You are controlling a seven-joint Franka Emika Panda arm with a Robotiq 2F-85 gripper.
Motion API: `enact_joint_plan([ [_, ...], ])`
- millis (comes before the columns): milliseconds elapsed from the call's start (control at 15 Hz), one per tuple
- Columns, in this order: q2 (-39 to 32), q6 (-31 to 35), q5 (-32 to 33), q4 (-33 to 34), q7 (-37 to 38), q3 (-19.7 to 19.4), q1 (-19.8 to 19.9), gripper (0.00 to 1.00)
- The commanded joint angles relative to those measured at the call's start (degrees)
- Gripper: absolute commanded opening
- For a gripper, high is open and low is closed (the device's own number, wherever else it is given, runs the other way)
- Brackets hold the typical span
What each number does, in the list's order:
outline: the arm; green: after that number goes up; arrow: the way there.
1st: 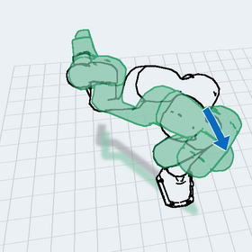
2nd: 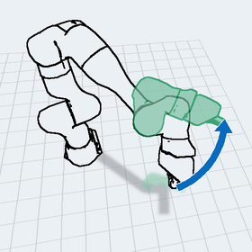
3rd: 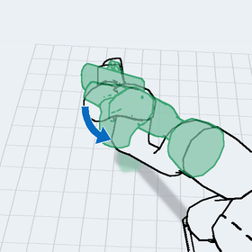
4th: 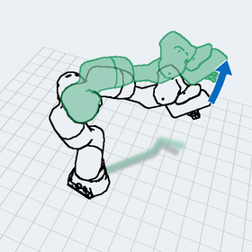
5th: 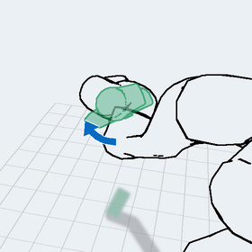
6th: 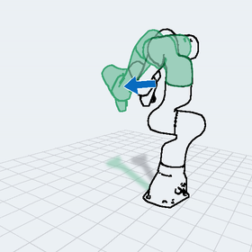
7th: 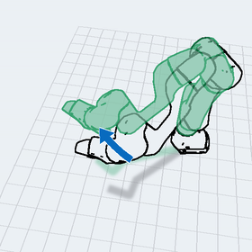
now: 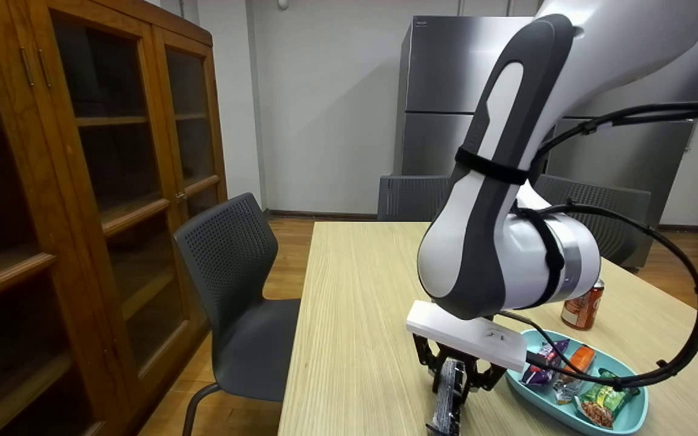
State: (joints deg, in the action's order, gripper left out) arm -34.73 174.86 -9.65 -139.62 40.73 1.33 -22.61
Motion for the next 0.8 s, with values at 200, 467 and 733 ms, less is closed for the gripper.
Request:
enact_joint_plan([
  [200,5.2,0.0,-1.2,-2.8,-6.2,2.7,2.9,0.06],
  [467,9.9,-0.3,-1.1,-6.5,-11.3,4.0,5.4,0.06],
  [733,14.4,-0.6,-1.9,-10.2,-17.4,5.7,10.9,0.06],
])
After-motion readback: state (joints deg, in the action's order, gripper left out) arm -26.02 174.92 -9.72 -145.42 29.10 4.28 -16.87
